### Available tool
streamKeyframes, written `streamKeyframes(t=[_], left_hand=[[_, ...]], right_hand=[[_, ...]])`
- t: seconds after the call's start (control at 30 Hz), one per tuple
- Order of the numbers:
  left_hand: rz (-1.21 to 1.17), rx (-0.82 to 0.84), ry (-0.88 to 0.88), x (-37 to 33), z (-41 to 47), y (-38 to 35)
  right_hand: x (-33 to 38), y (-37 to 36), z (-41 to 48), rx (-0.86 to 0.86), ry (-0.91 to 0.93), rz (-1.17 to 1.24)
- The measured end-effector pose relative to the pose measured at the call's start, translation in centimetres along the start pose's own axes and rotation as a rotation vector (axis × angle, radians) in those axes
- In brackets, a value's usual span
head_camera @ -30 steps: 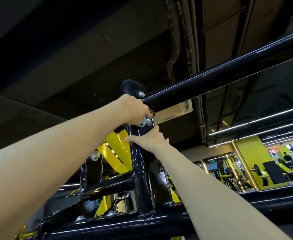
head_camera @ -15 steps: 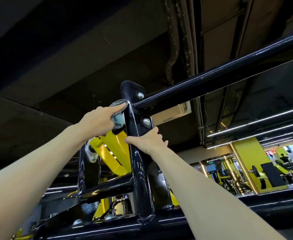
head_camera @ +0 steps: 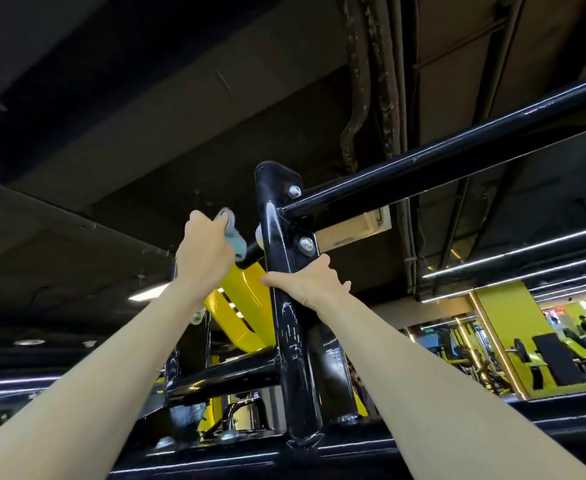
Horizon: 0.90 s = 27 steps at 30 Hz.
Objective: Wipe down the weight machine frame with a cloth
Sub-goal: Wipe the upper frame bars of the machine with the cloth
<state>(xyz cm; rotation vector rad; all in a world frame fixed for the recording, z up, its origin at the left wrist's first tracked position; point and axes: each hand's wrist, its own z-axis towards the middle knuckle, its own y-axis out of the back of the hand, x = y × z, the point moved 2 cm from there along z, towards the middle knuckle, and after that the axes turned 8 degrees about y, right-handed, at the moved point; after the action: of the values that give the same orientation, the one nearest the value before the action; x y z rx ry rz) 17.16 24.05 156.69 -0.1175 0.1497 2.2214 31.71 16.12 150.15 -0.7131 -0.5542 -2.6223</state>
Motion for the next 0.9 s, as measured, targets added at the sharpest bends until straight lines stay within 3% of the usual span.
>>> streamKeyframes(t=[0.13,0.27,0.37,0.4,0.47,0.53,0.73,0.9], left_hand=[[0.078,-0.087,-0.307,-4.7,-1.0,-0.2],[0.214,-0.077,-0.307,-4.7,-2.2,-0.9],[0.237,-0.026,-0.496,-4.0,-2.4,-0.8],[0.248,-0.024,-0.506,-4.0,-1.9,-0.7],[0.173,-0.017,-0.371,-4.6,-0.9,-0.1],[0.094,0.030,-0.278,-5.6,0.2,-0.3],[0.209,0.143,-0.214,-8.1,3.6,-0.1],[0.315,0.372,-0.304,-9.8,7.4,0.5]], right_hand=[[-0.2,-0.1,0.2,-0.002,-0.031,-0.010],[0.5,-0.5,-0.5,-0.036,-0.084,-0.077],[2.6,-0.1,-1.6,-0.366,0.181,-0.470],[3.6,0.3,-1.8,-0.481,0.325,-0.625],[5.4,2.4,-1.6,-0.603,0.469,-0.709],[6.7,4.7,-0.5,-0.568,0.486,-0.737],[7.5,7.7,1.8,-0.285,0.405,-1.010],[6.6,7.7,1.7,-0.367,0.534,-1.208]])
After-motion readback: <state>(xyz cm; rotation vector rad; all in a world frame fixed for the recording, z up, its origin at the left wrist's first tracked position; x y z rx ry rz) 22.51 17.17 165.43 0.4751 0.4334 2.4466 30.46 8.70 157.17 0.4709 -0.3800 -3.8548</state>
